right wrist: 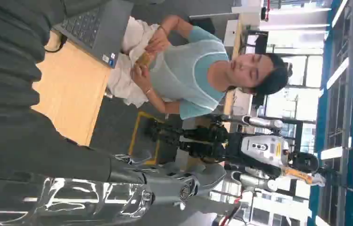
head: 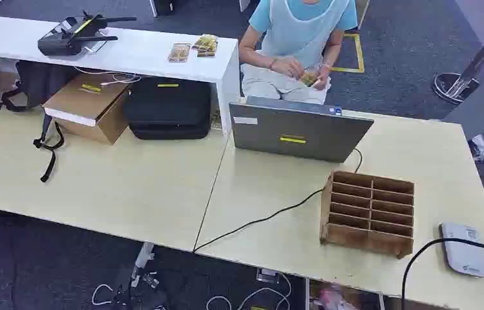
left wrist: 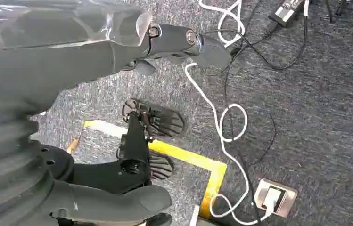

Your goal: Pass the card to the sensor for recognition and then transmit it.

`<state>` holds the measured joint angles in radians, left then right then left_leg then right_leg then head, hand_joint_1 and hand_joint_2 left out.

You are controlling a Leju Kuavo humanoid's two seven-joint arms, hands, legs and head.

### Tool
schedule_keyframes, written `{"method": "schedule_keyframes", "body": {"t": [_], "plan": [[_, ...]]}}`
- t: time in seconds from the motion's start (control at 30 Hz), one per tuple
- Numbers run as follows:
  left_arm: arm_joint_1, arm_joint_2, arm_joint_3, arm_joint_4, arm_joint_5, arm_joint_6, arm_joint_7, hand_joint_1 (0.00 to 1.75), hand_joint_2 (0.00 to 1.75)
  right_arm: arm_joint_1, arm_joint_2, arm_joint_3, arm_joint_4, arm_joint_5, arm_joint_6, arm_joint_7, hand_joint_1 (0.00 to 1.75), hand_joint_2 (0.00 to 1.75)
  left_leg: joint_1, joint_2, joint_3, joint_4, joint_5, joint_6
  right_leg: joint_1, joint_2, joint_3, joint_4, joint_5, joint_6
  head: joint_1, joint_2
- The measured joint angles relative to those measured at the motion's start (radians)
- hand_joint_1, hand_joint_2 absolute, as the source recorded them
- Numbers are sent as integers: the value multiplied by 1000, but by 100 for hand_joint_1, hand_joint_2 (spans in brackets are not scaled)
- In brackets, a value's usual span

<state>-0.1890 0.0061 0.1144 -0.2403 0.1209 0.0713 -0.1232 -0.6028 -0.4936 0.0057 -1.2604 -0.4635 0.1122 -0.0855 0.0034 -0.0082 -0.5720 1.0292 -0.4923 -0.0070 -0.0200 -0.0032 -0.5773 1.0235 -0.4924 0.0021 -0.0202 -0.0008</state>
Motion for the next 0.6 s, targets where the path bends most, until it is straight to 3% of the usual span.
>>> {"method": "schedule_keyframes", "body": {"t": [0.6], "plan": [[3,-7,0,0,-2,7,0,0,175,-3,-39,50,13,-23,53,54,0,175,0,0,0,0,0,0,0,0,0,0,0,0,0,0]]}}
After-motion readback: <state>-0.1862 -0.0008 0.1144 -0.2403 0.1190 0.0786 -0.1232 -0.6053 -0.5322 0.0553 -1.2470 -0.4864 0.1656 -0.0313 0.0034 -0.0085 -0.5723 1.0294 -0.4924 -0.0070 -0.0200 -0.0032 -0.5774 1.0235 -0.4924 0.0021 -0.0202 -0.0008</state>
